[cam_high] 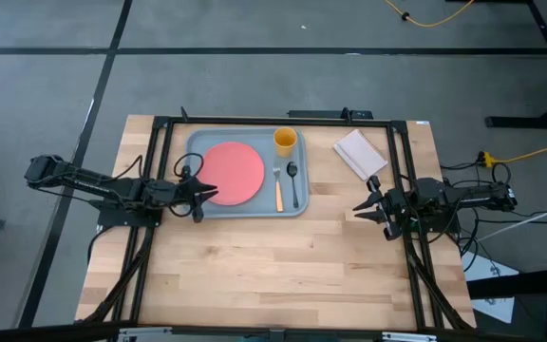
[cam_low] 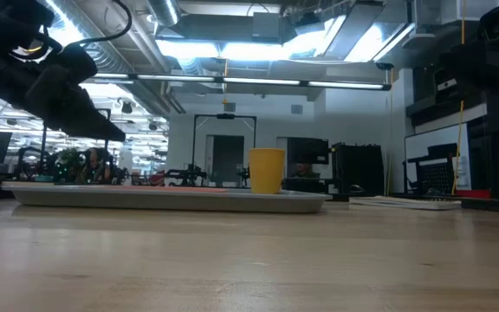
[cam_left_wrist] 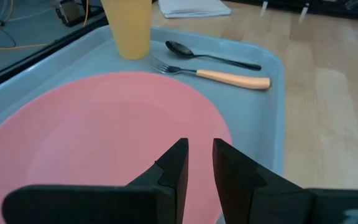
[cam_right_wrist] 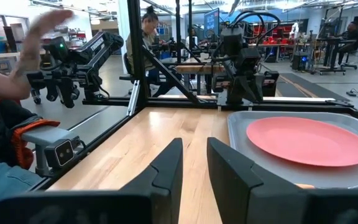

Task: Pick and place plate/cup/fork/spoon on tray
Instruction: Return to Home Position

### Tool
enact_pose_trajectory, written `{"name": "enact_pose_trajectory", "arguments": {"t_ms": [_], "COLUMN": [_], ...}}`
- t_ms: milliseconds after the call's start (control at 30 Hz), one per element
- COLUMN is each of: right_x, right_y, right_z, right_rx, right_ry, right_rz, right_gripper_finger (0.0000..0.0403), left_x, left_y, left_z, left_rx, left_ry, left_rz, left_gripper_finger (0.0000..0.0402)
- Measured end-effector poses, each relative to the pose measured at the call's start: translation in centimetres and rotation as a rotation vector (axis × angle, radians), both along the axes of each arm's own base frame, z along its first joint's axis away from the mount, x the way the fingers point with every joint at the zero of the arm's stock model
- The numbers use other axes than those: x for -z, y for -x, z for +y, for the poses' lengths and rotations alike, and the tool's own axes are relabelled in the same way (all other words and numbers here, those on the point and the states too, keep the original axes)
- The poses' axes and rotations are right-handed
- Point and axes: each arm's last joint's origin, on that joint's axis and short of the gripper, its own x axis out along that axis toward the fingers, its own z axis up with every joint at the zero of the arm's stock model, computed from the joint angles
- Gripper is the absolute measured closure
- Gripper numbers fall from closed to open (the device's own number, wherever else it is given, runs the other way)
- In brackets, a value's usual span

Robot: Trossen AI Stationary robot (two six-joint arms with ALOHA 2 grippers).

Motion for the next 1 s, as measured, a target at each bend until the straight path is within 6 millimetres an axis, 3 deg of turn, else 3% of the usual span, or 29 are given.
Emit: {"name": "enact_pose_trajectory", "arguments": {"t_ms": [400,500,833,1000], "right_x": [0.0,0.0,0.0,0.0], "right_y": [0.0,0.0,0.0,0.0], "right_z": [0.0,0.0,0.0,0.0], "right_rx": [0.0,0.0,0.0,0.0], "right_ry": [-0.001,0.0,0.001,0.002], "right_rz": [0.0,0.0,-0.001,-0.001], "right_gripper_finger": [0.0324,0.0324,0.0325,0.0325], "left_x": [0.7,1.1,-0.6,-1.5], "left_y": [0.2,0.5,1.2,1.9], "left_z": [0.0,0.1,0.1,-0.3], "left_rx": [0.005,-0.001,0.019,0.158], "left_ry": [-0.002,0.007,0.025,-0.23], "left_rz": [0.033,-0.046,-0.216,-0.22], "left_gripper_finger": [0.0335,0.0335,0.0335,0.0335]}}
